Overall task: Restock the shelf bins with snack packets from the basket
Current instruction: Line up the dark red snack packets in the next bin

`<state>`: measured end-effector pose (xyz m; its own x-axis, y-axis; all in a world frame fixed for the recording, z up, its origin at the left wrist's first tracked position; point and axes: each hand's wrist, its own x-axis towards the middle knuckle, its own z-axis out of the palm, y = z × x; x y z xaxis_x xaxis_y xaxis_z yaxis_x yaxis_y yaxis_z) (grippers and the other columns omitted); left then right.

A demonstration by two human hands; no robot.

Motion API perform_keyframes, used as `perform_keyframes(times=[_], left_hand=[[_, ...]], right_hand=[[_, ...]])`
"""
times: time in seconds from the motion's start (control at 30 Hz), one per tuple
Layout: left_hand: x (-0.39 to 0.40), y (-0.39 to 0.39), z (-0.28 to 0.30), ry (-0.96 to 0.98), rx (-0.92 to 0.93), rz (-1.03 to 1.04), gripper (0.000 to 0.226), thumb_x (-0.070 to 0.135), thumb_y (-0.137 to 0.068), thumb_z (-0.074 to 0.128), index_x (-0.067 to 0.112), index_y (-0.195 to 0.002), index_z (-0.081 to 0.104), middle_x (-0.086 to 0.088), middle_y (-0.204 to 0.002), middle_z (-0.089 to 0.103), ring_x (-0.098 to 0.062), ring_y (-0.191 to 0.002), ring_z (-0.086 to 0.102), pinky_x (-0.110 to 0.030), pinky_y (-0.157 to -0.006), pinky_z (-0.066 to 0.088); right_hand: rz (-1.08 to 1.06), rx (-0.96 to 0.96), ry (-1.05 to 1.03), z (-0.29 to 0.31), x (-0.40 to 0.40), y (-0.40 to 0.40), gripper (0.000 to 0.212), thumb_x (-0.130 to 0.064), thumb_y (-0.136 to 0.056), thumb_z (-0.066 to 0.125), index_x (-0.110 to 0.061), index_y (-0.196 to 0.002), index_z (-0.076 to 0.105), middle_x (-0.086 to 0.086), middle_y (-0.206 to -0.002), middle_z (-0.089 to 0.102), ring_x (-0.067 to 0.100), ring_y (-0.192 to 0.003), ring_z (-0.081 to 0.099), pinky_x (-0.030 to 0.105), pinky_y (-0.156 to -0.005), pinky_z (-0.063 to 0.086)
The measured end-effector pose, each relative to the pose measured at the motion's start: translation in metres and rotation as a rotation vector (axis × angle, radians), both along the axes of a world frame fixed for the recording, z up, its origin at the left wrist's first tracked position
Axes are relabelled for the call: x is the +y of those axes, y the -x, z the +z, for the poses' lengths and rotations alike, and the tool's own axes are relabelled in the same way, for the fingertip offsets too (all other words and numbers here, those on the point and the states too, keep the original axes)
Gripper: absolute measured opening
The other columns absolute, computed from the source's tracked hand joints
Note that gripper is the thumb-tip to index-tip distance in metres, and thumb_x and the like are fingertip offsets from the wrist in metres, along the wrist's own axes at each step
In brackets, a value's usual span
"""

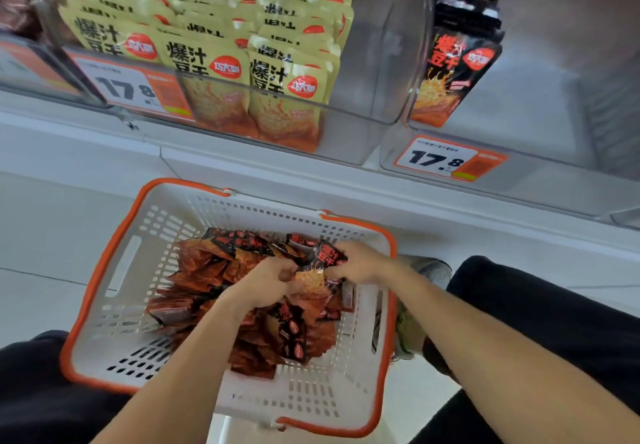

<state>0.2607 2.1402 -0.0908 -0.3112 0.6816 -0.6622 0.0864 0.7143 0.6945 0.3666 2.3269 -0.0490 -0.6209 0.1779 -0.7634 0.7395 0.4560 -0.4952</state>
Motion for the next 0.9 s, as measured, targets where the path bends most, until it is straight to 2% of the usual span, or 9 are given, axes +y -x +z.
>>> perform_keyframes(times=[0.07,0.17,0.27,0.37,0.43,0.5,0.6,0.7,0.9], left_hand=[[0.015,0.001,0.034,-0.109,-0.011,0.005,0.017,0.022,-0.095,0.068,0.01,-0.105,0.062,0.008,-0.07,0.064,-0.011,-0.063,0.068,-0.022,-0.062,0.051],[0.04,-0.008,0.089,-0.338,-0.02,0.049,0.014,0.011,-0.094,0.067,0.012,-0.082,0.061,0.013,-0.057,0.055,-0.002,-0.055,0.054,-0.023,-0.062,0.041],[0.067,-0.02,0.142,-0.582,0.041,0.145,0.019,0.01,-0.092,0.068,0.006,-0.078,0.056,-0.003,-0.066,0.059,-0.007,-0.064,0.054,-0.024,-0.063,0.044],[0.087,-0.031,0.185,-0.741,0.256,0.216,0.018,0.031,-0.09,0.064,0.018,-0.104,0.063,0.0,-0.096,0.068,-0.004,-0.09,0.063,-0.022,-0.078,0.049],[0.093,-0.037,0.209,-0.832,0.527,0.257,0.031,0.029,-0.094,0.061,0.023,-0.124,0.055,0.004,-0.117,0.057,-0.001,-0.111,0.053,-0.018,-0.093,0.042],[0.099,-0.038,0.222,-0.911,0.838,0.298,0.039,0.022,-0.094,0.06,0.016,-0.132,0.052,0.001,-0.131,0.048,-0.011,-0.127,0.043,-0.027,-0.106,0.034],[0.114,-0.032,0.221,-0.843,1.09,0.253,0.057,0.021,-0.088,0.061,0.008,-0.141,0.046,-0.008,-0.148,0.039,-0.024,-0.141,0.034,-0.037,-0.114,0.023],[0.126,-0.029,0.204,-0.67,1.185,0.179,0.063,0.027,-0.09,0.06,0.004,-0.146,0.041,-0.011,-0.14,0.049,-0.029,-0.134,0.043,-0.046,-0.119,0.021],[0.133,-0.03,0.186,-0.618,1.262,0.202,0.064,0.027,-0.092,0.058,0.003,-0.148,0.039,-0.011,-0.124,0.058,-0.03,-0.125,0.048,-0.052,-0.119,0.021]], right_hand=[[0.129,-0.011,-0.066,0.05,0.025,0.006,0.022,-0.023,-0.092,0.069,-0.01,-0.108,0.063,0.008,-0.109,0.07,0.03,-0.098,0.069,0.045,-0.087,0.056],[0.369,0.1,-0.361,0.142,0.043,0.003,0.019,-0.025,-0.09,0.065,-0.011,-0.103,0.06,0.007,-0.098,0.065,0.027,-0.089,0.062,0.043,-0.079,0.053],[0.489,0.218,-0.603,0.228,0.047,-0.013,0.015,-0.026,-0.088,0.062,-0.015,-0.09,0.053,0.002,-0.082,0.056,0.021,-0.076,0.052,0.04,-0.068,0.045],[0.293,0.521,-0.738,0.287,0.053,-0.038,0.011,-0.023,-0.085,0.067,-0.024,-0.092,0.06,-0.011,-0.075,0.06,0.012,-0.07,0.052,0.036,-0.07,0.046],[0.097,0.741,-0.816,0.31,0.059,-0.054,0.015,-0.025,-0.082,0.068,-0.033,-0.092,0.059,-0.022,-0.075,0.059,0.003,-0.072,0.055,0.019,-0.072,0.045],[-0.062,0.921,-0.867,0.323,0.065,-0.065,0.016,-0.031,-0.083,0.069,-0.036,-0.095,0.059,-0.029,-0.078,0.057,0.001,-0.077,0.057,0.006,-0.073,0.04],[-0.108,1.05,-0.968,0.319,0.083,-0.064,0.021,-0.024,-0.082,0.071,-0.025,-0.1,0.062,-0.021,-0.08,0.058,0.005,-0.08,0.056,0.007,-0.076,0.041],[-0.099,0.983,-0.967,0.291,0.105,-0.043,0.018,-0.014,-0.082,0.076,-0.016,-0.098,0.069,-0.005,-0.084,0.066,0.01,-0.078,0.059,0.023,-0.075,0.044],[-0.163,0.809,-0.803,0.231,0.142,0.001,0.026,-0.017,-0.076,0.083,-0.021,-0.101,0.076,-0.006,-0.096,0.075,0.003,-0.079,0.06,0.021,-0.086,0.048]])
